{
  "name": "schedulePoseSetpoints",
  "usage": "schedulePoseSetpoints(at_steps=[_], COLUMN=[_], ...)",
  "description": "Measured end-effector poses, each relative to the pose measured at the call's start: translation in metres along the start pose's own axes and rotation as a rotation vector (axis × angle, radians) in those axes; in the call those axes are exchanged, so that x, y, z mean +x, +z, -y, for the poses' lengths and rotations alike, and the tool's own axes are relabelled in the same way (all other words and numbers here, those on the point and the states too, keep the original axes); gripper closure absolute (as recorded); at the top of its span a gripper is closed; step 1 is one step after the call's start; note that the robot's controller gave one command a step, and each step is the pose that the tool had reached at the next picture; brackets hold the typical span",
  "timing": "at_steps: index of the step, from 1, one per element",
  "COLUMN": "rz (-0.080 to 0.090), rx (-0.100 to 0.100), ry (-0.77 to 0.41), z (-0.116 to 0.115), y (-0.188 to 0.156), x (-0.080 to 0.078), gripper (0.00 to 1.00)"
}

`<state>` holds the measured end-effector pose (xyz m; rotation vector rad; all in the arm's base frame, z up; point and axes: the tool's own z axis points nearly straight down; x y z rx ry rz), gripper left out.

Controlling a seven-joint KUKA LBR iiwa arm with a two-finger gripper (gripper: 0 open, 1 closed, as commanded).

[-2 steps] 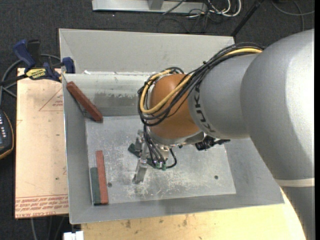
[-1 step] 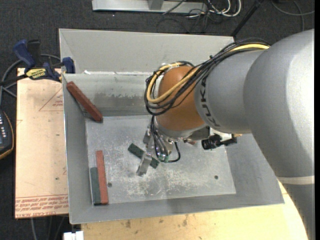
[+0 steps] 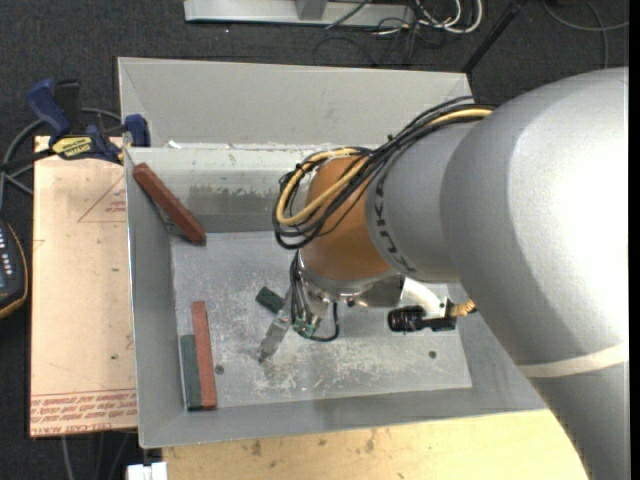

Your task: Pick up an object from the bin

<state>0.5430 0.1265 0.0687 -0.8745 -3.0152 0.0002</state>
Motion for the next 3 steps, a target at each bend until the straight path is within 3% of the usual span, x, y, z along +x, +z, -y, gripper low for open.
schedulePoseSetpoints(at_steps=[1,2,3], rz=[0.002,0.003,0.006], rx=[-0.002,-0.004,-0.006], ry=[0.0,0.0,-0.003], z=[0.0,-0.001,-0.002], y=[0.0,-0.001,-0.073], x=[0.0,-0.001,-0.002], gripper=[0.0,1.0,1.0])
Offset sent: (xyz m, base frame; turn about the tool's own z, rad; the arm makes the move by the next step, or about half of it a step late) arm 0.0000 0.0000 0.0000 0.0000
